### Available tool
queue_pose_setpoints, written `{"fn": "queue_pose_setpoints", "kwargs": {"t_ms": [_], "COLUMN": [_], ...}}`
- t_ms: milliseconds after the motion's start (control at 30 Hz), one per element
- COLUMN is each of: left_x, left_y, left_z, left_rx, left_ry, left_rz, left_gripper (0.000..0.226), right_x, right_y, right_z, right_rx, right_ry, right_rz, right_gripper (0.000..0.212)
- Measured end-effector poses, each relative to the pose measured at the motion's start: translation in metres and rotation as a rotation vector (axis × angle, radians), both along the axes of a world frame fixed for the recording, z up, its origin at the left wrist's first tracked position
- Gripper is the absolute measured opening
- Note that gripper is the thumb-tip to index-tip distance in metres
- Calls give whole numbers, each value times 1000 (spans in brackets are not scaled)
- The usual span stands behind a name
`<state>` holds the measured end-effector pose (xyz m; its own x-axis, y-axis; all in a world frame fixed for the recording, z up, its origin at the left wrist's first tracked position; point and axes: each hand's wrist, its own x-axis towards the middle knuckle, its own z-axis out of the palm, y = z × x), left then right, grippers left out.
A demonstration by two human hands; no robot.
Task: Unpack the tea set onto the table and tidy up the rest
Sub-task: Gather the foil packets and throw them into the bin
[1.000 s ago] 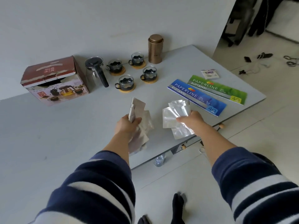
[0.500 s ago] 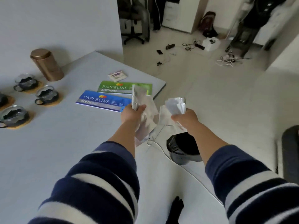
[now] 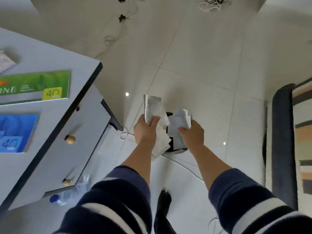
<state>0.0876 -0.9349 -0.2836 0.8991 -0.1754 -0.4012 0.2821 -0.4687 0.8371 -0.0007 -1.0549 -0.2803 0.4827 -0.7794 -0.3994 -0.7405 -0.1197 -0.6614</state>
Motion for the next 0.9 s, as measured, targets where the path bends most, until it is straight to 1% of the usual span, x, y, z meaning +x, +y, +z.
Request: {"fn": "queue_pose_setpoints", "kwargs": {"t_ms": [67,133,233,267,333,400,467,567,667,767,867,900], "left_x": [10,19,26,27,25,20,16,18,27,35,36,36], "left_y": [-26,-49,-73,-79,-83,-77,-67,-57,-57,-56,-49,-44], "left_z": [-41,-84,-145,-164,-198,-227,-243,-244,-219,-181,-131,-112], "left_rx": [3,-2,-46,-59,-36,65,182,217,277,360,417,438], "left_ry": [7,8,8,22,57,64,87,120,82,18,13,9], "left_rz": [42,87,112,91,-8,-146,-266,-418,-516,-591,-643,-659], "left_gripper": [34,36,34,35,44,53,59,55,49,48,47,46], "right_x": [4,10,19,21,25,22,16,12,17,26,30,30], "right_y": [-14,-27,-42,-46,-53,-55,-55,-54,-53,-51,-43,-39], "right_z": [-43,-87,-150,-169,-201,-224,-234,-228,-200,-152,-96,-77], "right_rx": [-10,-33,-47,-20,102,236,293,301,293,274,227,215], "right_ry": [30,38,41,42,50,107,207,280,324,371,375,373], "right_rz": [-46,-91,-127,-123,-103,-48,25,84,166,310,408,431], "right_gripper": [12,18,40,45,62,78,79,65,55,51,39,39]}}
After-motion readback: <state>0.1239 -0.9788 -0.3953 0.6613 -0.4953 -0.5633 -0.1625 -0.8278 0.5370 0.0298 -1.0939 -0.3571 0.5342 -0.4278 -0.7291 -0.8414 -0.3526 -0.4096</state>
